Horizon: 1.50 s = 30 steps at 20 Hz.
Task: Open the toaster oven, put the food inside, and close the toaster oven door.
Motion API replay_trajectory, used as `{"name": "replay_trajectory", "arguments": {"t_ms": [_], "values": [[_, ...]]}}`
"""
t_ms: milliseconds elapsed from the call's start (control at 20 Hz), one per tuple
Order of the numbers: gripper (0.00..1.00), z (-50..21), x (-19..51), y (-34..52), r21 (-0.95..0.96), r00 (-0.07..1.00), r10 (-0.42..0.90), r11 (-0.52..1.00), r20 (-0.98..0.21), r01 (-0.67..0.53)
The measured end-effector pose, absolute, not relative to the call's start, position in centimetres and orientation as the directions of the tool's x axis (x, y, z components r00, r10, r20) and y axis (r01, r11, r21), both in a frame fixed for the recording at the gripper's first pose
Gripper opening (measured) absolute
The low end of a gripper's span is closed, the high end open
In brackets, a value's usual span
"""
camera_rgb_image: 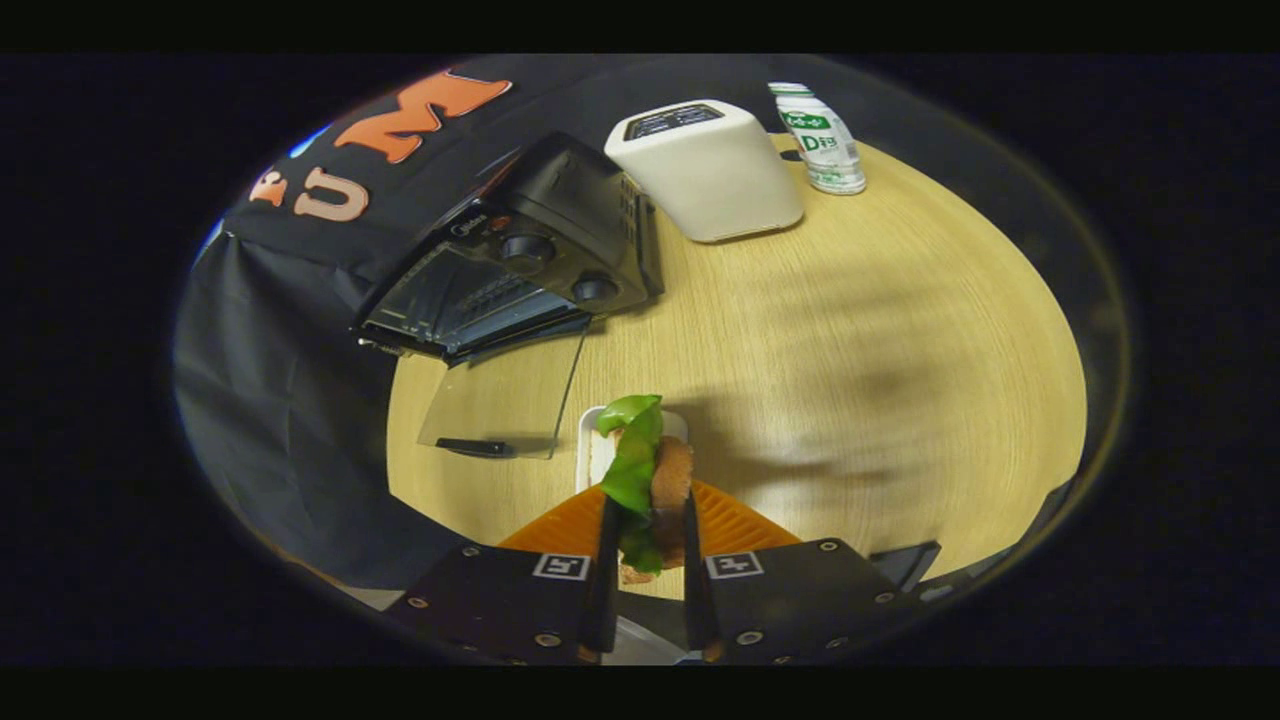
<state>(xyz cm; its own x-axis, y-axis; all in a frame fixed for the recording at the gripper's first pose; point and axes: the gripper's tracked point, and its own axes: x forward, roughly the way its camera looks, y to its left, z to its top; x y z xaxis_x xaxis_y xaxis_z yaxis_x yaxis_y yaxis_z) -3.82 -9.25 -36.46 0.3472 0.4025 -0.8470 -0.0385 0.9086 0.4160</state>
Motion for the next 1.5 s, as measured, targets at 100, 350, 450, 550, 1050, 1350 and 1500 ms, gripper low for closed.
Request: {"name": "replay_trajectory", "arguments": {"t_ms": [100, 350, 450, 550, 1050, 1350, 1500], "values": [[0.27, -35.6, -4.0, -9.5, 0.362, 0.363, 0.352, 0.931, -0.863, -0.042], [0.25, -31.4, -4.1, -9.4, 0.316, 0.448, 0.297, 0.948, -0.843, -0.034], [0.26, -29.6, -4.0, -9.0, 0.316, 0.492, 0.284, 0.949, -0.823, -0.020], [0.25, -28.1, -3.9, -8.2, 0.324, 0.542, 0.278, 0.946, -0.793, -0.011], [0.25, -25.9, -1.1, -1.0, 0.617, 0.727, 0.349, 0.776, -0.591, 0.129], [0.25, -28.4, 2.7, 5.8, 0.768, 0.776, 0.410, 0.624, -0.479, 0.145], [0.25, -29.9, 5.0, 7.7, 0.797, 0.791, 0.397, 0.577, -0.465, 0.179]]}}
